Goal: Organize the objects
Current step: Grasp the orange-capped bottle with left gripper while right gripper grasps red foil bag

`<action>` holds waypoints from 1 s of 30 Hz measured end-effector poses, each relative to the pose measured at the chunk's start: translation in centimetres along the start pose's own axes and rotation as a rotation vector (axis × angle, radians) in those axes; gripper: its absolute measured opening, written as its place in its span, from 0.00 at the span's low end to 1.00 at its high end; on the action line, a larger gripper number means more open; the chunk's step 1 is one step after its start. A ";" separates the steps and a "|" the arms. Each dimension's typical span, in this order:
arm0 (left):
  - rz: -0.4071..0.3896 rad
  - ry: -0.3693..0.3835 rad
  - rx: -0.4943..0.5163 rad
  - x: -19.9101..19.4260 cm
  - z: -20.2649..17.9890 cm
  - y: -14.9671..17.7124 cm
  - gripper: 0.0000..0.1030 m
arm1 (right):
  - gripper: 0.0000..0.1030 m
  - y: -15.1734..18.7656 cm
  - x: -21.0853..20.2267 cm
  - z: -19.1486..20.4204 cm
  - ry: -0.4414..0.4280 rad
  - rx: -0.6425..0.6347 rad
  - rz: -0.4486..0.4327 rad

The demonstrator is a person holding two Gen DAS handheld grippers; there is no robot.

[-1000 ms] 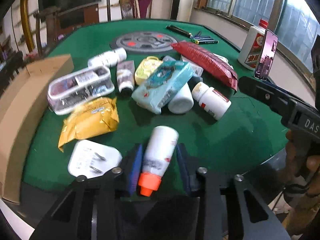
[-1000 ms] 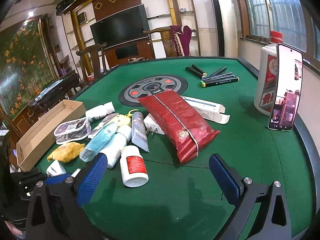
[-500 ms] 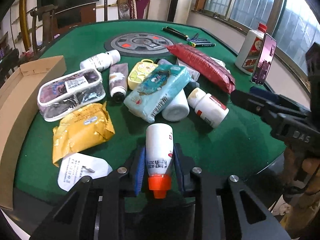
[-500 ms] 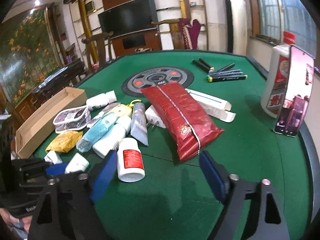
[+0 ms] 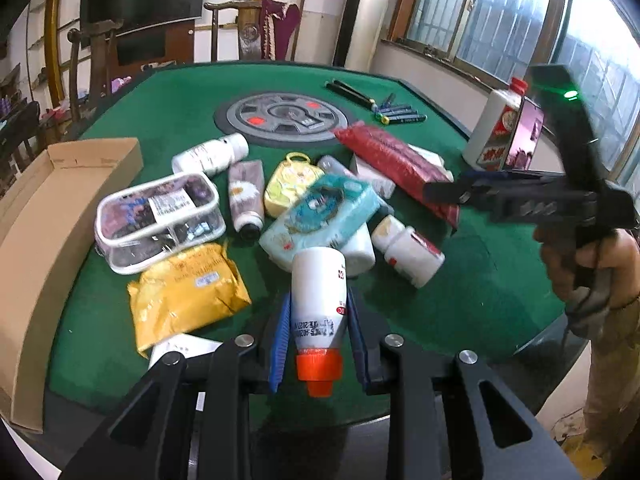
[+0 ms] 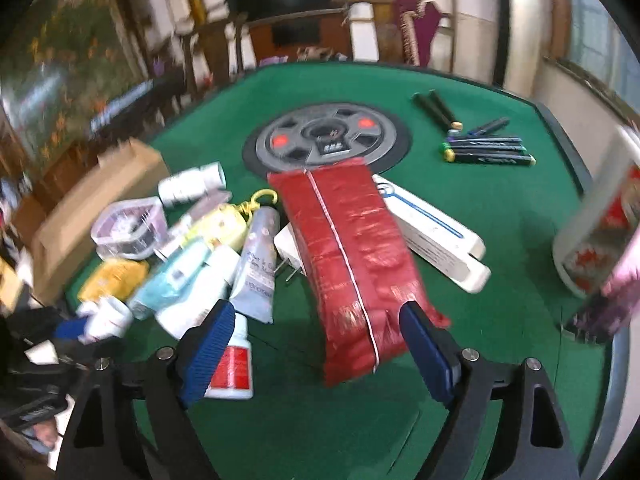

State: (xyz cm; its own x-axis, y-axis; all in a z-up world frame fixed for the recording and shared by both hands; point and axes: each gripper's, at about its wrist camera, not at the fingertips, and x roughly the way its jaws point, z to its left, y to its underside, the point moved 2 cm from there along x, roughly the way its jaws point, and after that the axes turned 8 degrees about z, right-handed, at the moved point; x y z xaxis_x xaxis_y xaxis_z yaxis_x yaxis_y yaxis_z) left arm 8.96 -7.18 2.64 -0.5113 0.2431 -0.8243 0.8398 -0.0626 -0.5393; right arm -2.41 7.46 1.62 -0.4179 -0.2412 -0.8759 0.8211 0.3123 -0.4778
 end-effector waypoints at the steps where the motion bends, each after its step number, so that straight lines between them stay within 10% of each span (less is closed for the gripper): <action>1: -0.004 -0.002 -0.003 -0.1 0.1 -0.1 0.26 | 0.84 -0.6 -0.1 -0.1 0.023 -0.003 -0.011; 19: -0.054 -0.024 -0.043 -2.9 3.4 -2.7 0.26 | 0.85 -3.2 4.9 -2.6 -0.050 -0.089 0.113; 30: -0.032 -0.028 -0.062 -2.4 3.7 -1.7 0.26 | 0.54 -2.2 3.9 -1.1 -0.033 -0.080 0.019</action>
State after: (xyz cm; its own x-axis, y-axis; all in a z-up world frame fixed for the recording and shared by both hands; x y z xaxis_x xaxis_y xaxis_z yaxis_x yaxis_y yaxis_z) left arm 8.05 -11.23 4.91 -0.5419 0.2170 -0.8119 0.8324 0.0052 -0.5542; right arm -6.29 6.88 -0.84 -0.3881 -0.2641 -0.8829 0.7948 0.3891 -0.4658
